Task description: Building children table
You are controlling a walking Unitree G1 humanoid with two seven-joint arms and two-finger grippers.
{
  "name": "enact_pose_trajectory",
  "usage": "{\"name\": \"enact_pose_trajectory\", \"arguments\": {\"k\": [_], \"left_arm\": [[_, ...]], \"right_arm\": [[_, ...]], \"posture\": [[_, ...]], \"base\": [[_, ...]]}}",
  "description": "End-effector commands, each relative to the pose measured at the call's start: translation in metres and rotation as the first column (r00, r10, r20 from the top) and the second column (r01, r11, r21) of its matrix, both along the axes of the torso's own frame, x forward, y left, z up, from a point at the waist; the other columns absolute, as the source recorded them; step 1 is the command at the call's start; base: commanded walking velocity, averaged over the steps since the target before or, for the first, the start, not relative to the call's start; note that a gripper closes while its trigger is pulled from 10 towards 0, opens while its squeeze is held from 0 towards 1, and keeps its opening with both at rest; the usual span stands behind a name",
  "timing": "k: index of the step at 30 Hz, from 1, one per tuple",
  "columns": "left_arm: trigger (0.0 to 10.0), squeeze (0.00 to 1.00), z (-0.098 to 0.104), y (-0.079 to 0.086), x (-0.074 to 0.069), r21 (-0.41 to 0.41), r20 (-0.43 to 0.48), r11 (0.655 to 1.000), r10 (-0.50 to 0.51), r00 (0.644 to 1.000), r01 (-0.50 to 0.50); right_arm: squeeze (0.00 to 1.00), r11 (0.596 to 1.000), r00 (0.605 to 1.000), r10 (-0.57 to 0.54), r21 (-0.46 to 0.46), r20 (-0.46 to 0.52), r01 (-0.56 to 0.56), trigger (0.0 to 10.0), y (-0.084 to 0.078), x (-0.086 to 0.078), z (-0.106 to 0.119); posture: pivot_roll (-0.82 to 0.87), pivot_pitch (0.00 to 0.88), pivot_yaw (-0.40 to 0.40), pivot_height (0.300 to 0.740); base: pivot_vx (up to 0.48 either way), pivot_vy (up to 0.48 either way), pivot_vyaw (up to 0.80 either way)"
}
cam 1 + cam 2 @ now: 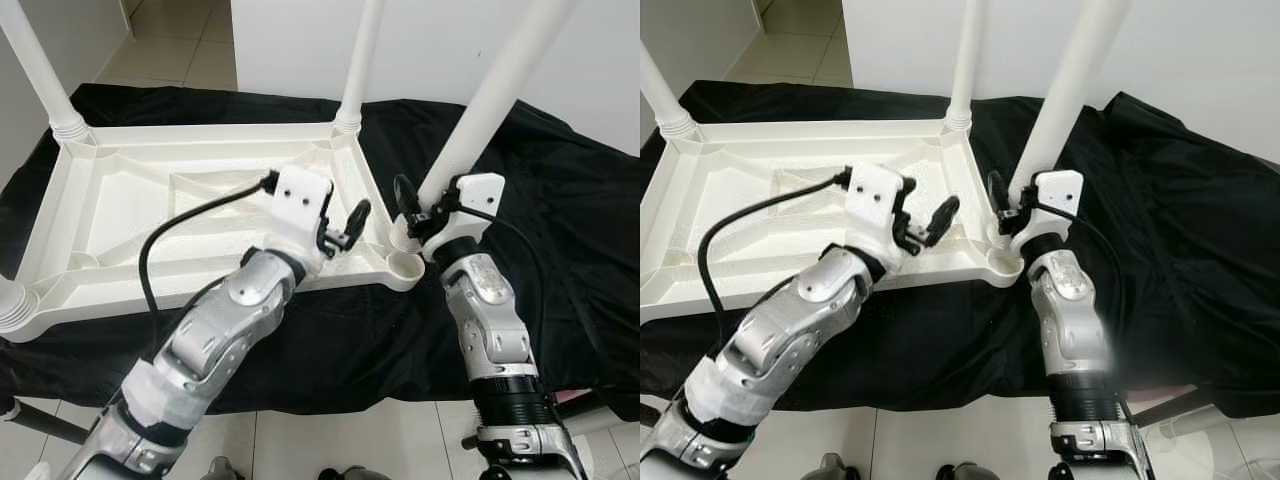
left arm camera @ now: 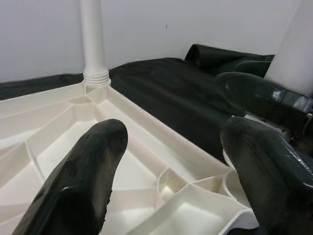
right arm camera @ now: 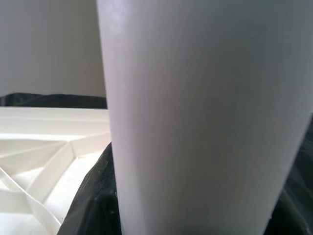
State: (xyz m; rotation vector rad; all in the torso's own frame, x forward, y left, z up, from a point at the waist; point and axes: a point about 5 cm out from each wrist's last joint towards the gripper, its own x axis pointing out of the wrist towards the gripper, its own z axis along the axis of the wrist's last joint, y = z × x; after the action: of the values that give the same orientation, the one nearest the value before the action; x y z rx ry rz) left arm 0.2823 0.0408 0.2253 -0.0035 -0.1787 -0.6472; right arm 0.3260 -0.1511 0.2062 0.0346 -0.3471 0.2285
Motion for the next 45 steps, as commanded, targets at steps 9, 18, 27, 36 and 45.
{"name": "enact_pose_trajectory", "arguments": {"k": [9, 18, 27, 36, 45], "left_arm": [[10.0, 0.00, -0.013, -0.014, -0.019, 0.146, 0.027, 0.950, -0.282, 0.959, 0.275], [10.0, 0.00, -0.029, -0.020, -0.026, 0.180, -0.044, 0.913, -0.364, 0.930, 0.366], [10.0, 0.00, -0.039, -0.022, -0.028, 0.214, -0.066, 0.887, -0.404, 0.912, 0.409], [10.0, 0.00, -0.037, -0.023, -0.030, 0.195, -0.075, 0.880, -0.427, 0.901, 0.433], [10.0, 0.00, -0.038, -0.026, -0.031, 0.184, -0.079, 0.877, -0.437, 0.896, 0.444]], "right_arm": [[0.00, 1.000, 1.000, -0.012, -0.014, -0.024, 0.012, 10.0, -0.016, 0.003, -0.020], [0.00, 0.999, 0.998, 0.042, -0.013, -0.051, -0.043, 10.0, -0.014, 0.007, -0.034], [0.00, 0.989, 0.991, 0.121, -0.071, -0.064, -0.126, 10.0, -0.003, 0.009, -0.044], [0.00, 0.981, 0.985, 0.146, -0.118, -0.092, -0.157, 10.0, -0.006, -0.001, -0.057], [0.00, 0.960, 0.984, 0.143, -0.227, -0.108, -0.165, 10.0, -0.018, -0.003, -0.066]], "posture": [[-0.01, 0.123, -0.054, 0.740], [0.00, 0.110, -0.042, 0.740], [0.00, 0.109, -0.039, 0.740], [-0.01, 0.125, -0.040, 0.740], [-0.03, 0.131, -0.040, 0.740]], "base": [[0.000, 0.000, 0.00], [0.000, 0.000, 0.00], [0.000, 0.000, 0.00], [0.000, 0.000, 0.00], [0.000, 0.000, 0.00]]}}
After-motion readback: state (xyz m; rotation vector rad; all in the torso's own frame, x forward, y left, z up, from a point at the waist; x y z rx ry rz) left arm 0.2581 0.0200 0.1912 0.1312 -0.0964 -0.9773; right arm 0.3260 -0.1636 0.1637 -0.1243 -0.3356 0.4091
